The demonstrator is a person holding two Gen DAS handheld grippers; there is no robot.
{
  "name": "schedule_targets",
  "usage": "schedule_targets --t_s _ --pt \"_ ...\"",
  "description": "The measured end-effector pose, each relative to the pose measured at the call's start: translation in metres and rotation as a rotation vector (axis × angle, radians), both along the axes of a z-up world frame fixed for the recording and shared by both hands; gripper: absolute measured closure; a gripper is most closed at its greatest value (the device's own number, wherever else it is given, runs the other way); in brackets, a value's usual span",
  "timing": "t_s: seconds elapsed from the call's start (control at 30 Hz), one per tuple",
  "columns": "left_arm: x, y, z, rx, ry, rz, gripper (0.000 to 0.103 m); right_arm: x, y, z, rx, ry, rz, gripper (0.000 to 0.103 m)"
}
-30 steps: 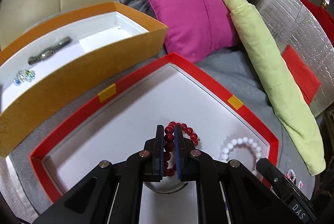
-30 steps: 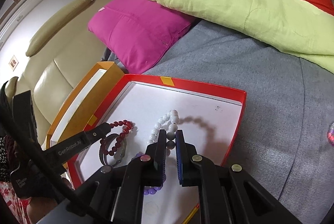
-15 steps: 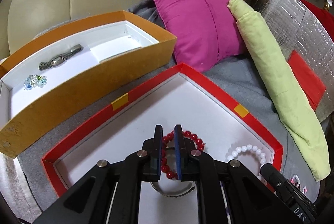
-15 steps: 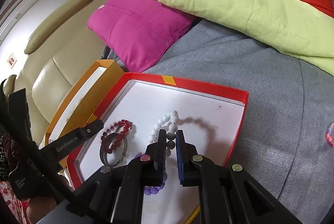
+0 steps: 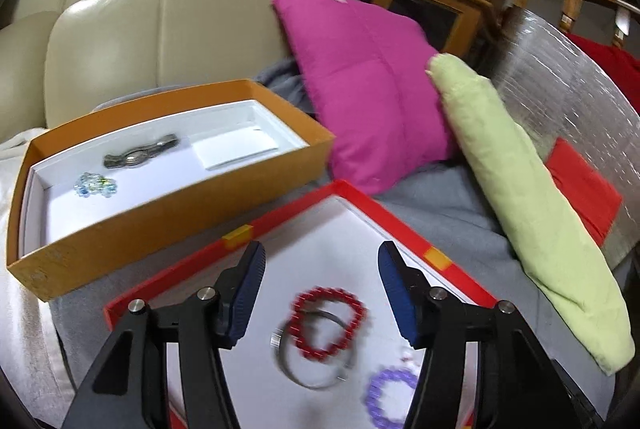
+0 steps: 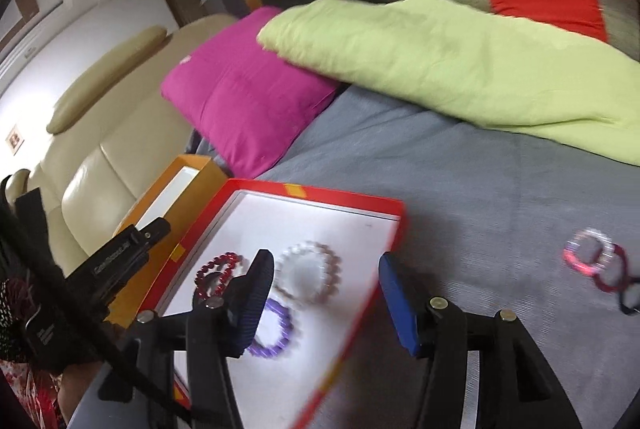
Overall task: Organize jewelry
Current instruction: 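Open both tools to release the red and white bracelets in the tray, then grasp the black hair tie on the bed with the right tool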
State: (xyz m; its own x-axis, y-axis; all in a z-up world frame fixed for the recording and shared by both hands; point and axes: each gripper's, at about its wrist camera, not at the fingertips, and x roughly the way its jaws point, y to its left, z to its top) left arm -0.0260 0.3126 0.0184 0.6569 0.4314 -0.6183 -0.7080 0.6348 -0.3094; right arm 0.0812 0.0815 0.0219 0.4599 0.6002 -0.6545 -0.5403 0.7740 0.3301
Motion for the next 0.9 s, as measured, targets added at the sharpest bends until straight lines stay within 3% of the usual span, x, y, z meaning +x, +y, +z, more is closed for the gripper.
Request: schedule_targets --t_s 0.33,0.53,0.73,0.9 --pt "0.032 -0.089 0.013 0.090 0.006 -0.188 0.043 -0.018 -0.134 -0.006 -0.018 0.001 -0.178 0.040" --pt "0.056 -0.150 0.010 0.154 0.038 -0.336 0.042 -0.005 -0.207 -0.020 -0.031 0.039 -0.298 0.040" --pt "0.076 -0.199 0.000 0.184 0.102 -0.466 0.041 0.034 -0.249 -0.038 -0.013 0.109 -0.407 0.040" --pt "0.080 -0.218 -0.004 0.219 0.132 -0.520 0.041 0.066 -0.247 -0.046 -0.044 0.121 -0.415 0.048"
